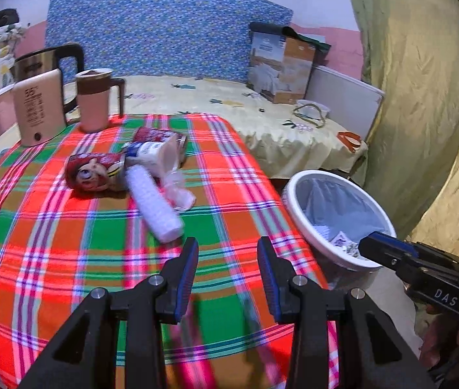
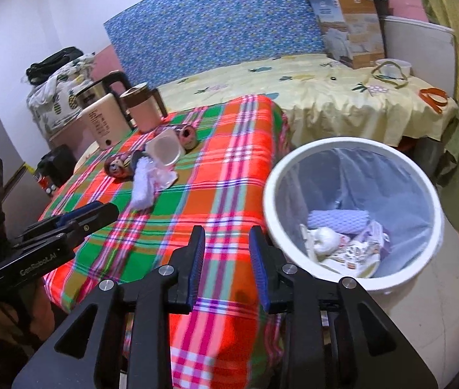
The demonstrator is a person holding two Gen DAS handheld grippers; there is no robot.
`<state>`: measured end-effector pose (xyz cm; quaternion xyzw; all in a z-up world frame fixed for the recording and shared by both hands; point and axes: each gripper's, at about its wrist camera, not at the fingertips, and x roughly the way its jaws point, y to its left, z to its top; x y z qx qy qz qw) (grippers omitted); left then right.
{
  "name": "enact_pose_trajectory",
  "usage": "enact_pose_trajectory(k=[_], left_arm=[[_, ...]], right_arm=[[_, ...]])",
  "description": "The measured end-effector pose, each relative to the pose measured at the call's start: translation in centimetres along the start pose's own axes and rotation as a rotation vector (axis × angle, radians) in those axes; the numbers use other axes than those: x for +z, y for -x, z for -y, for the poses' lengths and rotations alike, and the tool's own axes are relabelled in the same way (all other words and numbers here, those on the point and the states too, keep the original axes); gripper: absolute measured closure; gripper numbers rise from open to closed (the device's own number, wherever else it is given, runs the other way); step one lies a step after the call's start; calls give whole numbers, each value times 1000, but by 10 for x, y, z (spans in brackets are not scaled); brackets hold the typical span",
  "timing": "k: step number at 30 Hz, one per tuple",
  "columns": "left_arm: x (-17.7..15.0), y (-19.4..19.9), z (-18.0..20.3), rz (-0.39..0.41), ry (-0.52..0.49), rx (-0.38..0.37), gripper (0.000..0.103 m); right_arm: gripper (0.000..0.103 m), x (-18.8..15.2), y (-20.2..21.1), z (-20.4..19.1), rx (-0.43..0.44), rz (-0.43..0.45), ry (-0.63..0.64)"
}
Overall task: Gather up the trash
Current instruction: 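Move both open tools back over the remaining trash on the cloth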
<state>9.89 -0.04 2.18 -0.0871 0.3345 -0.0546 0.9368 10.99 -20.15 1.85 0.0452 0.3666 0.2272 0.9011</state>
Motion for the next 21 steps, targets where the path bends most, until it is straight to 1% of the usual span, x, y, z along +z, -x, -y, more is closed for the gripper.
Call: enact_pose_trajectory(k=[9, 14, 21], left_arm=[[-4, 5, -39, 8, 49, 58, 64], [-1, 7, -60, 14, 78, 95, 64], [3, 5, -85, 20, 113, 132, 62]], right_arm=[[72, 4, -10, -20, 30, -20, 38], [66, 8, -17, -30, 41, -26, 55], [65, 14, -32, -45, 59, -52, 89]])
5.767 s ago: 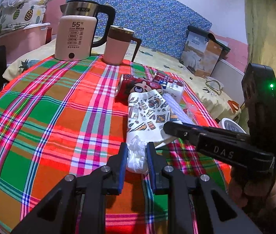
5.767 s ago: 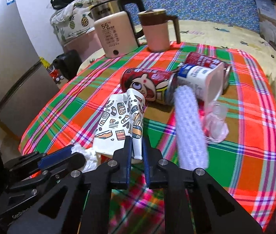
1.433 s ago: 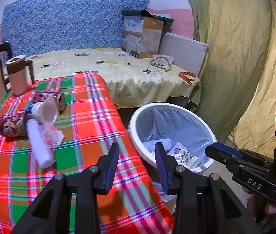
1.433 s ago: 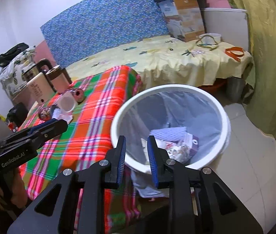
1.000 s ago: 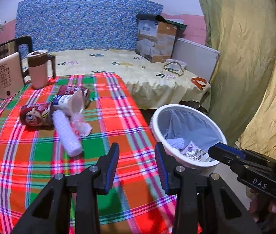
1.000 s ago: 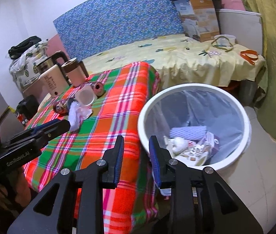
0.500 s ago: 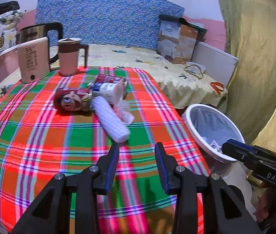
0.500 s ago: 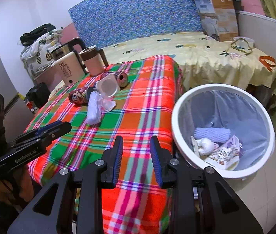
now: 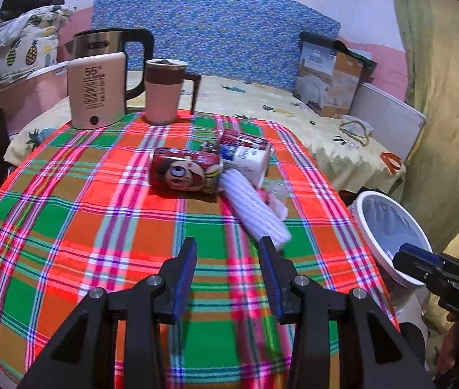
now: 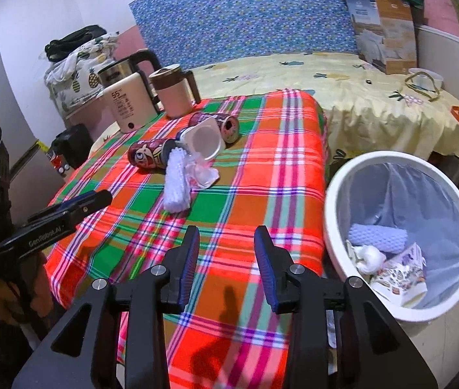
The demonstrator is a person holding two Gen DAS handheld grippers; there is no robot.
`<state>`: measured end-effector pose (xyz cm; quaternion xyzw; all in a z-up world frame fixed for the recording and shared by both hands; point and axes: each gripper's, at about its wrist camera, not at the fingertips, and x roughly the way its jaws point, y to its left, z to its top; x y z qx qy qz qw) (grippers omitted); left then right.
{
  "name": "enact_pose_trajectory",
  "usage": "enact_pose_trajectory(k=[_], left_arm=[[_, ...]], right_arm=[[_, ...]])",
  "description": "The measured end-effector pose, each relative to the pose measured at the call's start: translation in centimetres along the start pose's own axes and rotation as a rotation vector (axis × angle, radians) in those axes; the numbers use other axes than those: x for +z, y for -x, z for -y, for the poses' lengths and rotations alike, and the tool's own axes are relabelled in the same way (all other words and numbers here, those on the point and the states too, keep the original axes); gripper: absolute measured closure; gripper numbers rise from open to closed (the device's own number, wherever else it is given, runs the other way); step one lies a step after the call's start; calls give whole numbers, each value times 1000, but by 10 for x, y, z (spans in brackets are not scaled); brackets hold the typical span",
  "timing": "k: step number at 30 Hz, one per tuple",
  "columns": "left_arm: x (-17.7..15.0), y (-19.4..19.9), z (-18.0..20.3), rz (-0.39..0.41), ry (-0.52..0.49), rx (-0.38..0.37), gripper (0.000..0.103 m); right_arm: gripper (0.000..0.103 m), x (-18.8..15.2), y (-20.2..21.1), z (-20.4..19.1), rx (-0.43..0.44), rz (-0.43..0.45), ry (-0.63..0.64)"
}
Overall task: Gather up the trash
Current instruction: 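Move both open tools back over the remaining trash on the cloth, then grasp the red DRINK MILK can with the left tool while the right tool grasps the white foam net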
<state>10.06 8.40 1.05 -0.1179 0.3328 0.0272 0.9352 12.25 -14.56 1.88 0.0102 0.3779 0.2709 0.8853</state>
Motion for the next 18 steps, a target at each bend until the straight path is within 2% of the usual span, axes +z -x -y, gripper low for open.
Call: enact_pose_trajectory(k=[10, 18], left_arm=[[21, -13, -28, 4, -1, 21, 59], [50, -29, -46, 23, -62, 20, 56]], right_arm=[[65, 13, -31, -24, 49, -39, 55], [65, 22, -58, -42, 71, -71, 79]])
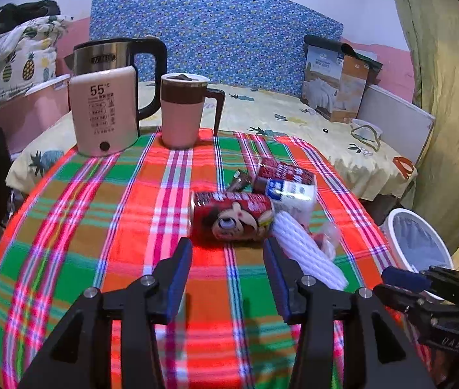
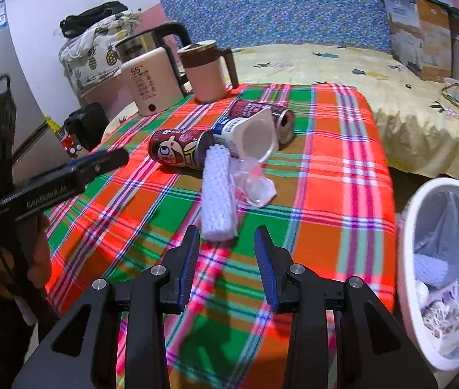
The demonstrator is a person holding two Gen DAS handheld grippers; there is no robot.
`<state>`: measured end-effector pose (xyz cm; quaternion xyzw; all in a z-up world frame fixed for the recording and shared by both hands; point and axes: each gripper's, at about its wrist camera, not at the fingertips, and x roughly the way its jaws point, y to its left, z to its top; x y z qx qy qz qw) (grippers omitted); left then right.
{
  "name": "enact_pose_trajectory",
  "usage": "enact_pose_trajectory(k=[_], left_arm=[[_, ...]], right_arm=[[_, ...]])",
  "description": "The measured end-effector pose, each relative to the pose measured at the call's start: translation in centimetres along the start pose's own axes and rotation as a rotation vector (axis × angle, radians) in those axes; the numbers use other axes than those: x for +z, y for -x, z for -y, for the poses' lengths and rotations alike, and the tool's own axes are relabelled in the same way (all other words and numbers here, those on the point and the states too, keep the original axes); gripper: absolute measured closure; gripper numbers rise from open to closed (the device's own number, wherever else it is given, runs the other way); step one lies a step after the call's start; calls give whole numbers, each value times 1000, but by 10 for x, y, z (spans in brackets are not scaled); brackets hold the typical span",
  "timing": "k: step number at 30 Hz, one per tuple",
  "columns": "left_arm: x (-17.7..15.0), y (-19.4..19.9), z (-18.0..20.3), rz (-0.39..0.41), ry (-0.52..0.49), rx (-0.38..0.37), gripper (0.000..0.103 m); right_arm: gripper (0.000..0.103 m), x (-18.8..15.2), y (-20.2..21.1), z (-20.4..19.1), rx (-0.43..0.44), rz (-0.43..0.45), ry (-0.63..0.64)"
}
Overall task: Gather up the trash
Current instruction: 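Grasp the red DRINK MILK can with the left tool while the right tool grasps the white foam net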
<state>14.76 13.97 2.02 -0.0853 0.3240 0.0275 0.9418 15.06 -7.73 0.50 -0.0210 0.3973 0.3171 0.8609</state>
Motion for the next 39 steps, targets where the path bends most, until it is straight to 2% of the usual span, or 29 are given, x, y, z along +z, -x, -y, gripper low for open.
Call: enact_pose_trajectory(k=[4, 12, 16, 18, 21, 25, 29, 33, 39], left_arm=[[13, -12, -7, -6, -20, -21, 55], [42, -45, -10, 6, -125, -64, 52], [53, -67, -11, -19, -169, -122, 50], [55, -79, -12, -57, -190, -179, 50], [51, -88, -10, -93, -228, -201, 49], [44, -78, -8, -98, -262, -245, 47], [32, -65, 3, -116, -335, -279, 45], [19, -59, 17, -143, -418, -289, 45], [4, -56, 23, -160, -405, -284, 44]], right_arm=[[65, 4, -13, -3, 5, -18, 10], [65, 6, -33, -5, -5, -54, 21], [65, 7, -39, -4, -15, -64, 20], [65, 7, -42, -3, -20, -73, 18], [65, 7, -45, -1, -17, -83, 19], [65, 7, -45, 0, -4, -84, 12], [73, 6, -41, 0, -1, -71, 11], [77, 5, -37, 2, 1, -62, 4], [82, 0, -27, 5, -1, -52, -4]])
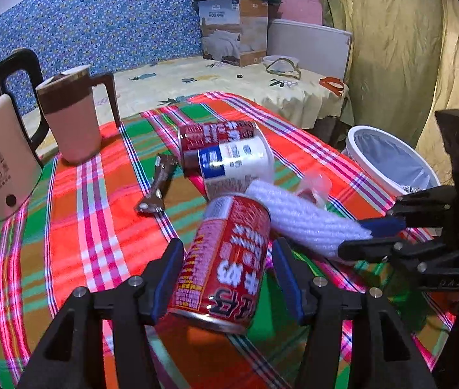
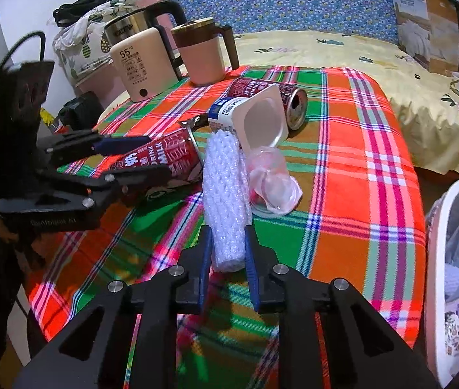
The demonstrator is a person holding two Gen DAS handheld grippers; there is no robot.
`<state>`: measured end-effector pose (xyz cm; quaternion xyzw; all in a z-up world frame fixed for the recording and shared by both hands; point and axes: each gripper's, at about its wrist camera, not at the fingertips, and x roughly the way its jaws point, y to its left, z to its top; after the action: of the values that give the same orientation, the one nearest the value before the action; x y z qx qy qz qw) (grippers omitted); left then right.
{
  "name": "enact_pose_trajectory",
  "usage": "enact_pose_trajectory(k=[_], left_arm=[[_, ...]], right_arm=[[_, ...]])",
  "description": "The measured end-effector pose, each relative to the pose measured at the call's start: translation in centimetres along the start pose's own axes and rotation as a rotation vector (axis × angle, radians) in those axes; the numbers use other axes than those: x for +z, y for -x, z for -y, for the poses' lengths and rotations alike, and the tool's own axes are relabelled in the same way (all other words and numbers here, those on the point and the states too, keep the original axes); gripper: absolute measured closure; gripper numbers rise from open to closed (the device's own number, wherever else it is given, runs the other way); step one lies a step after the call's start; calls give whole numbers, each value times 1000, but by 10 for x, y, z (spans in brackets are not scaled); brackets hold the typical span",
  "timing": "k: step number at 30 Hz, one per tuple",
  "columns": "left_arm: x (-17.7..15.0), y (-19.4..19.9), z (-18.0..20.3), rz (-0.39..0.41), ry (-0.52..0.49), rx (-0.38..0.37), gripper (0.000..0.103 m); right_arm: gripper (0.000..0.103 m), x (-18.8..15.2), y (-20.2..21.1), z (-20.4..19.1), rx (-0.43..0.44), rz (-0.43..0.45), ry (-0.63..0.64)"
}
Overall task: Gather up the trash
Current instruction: 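Grasp the red DRINK MILK can with the left tool while the right tool grasps the white foam net, then carry the red can and foam net over the bin and release both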
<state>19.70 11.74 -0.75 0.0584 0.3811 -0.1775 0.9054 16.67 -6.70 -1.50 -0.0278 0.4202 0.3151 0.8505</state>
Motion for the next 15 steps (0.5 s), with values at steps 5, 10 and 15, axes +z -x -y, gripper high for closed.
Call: enact_pose_trajectory(k=[5, 10, 15], left_arm=[[-7, 1, 8, -1, 61, 66, 47], [-15, 7, 21, 18, 151, 184, 48], [-27, 20, 35, 43, 261, 181, 48]], right_arm=[[84, -6, 8, 2, 2, 10, -6], [87, -13, 16, 3, -1, 20, -9], [89, -18, 30, 4, 3, 44, -9]])
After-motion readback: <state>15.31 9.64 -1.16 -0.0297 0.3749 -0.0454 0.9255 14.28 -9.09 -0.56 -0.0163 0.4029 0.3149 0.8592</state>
